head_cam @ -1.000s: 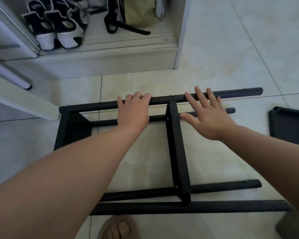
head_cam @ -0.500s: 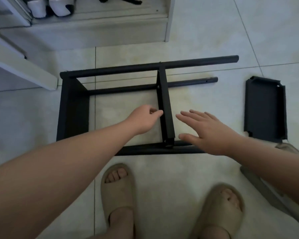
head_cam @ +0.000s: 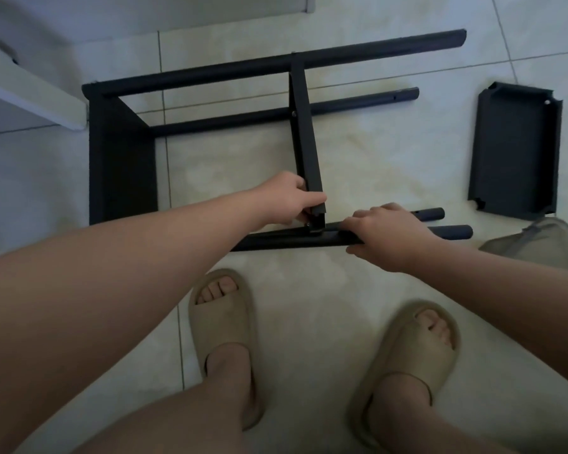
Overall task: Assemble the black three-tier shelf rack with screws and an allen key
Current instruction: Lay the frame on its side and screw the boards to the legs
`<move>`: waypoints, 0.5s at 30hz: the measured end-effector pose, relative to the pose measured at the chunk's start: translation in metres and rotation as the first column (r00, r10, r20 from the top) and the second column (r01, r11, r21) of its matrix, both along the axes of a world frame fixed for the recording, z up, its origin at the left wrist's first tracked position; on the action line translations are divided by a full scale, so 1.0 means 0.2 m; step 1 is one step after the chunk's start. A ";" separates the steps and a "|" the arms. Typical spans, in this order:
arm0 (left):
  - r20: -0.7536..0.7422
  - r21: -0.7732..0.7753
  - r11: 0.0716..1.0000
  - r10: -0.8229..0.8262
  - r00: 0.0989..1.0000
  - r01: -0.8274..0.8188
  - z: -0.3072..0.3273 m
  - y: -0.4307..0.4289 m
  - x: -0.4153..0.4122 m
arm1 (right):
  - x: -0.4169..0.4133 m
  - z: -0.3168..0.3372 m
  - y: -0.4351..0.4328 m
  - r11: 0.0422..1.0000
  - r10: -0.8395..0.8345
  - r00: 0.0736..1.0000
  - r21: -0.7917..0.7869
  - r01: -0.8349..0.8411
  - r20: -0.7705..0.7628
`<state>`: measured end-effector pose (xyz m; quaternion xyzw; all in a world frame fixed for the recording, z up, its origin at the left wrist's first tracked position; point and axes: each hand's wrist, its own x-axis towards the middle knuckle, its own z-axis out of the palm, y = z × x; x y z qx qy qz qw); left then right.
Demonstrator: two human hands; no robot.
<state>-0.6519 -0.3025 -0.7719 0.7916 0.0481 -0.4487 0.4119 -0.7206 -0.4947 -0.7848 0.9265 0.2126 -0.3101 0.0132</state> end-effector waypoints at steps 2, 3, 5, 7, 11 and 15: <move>0.001 0.015 1.000 -0.008 1.000 0.008 0.00 -0.01 0.00 | -0.01 -0.01 -0.01 1.000 -0.006 1.000 0.009 0.006 0.031; 0.002 0.018 1.000 -0.012 1.000 0.012 0.00 -0.01 0.00 | -0.02 0.00 -0.02 1.000 -0.006 0.999 0.014 0.005 0.053; 0.004 0.021 1.000 -0.015 1.000 0.015 0.01 -0.01 0.00 | -0.05 0.02 -0.03 0.999 -0.024 0.996 0.032 0.021 0.087; 0.004 0.028 0.999 -0.022 1.000 0.022 0.02 -0.01 0.00 | -0.07 0.06 -0.04 0.997 -0.056 0.992 0.059 0.050 0.115; 0.003 0.045 0.998 -0.051 0.999 0.051 0.03 0.00 0.01 | -0.08 0.12 -0.06 0.993 -0.095 0.979 0.090 0.080 0.180; 0.018 0.064 0.995 -0.078 0.997 0.077 0.03 0.00 0.02 | -0.02 0.15 -0.05 0.989 -0.122 0.972 0.105 0.103 0.199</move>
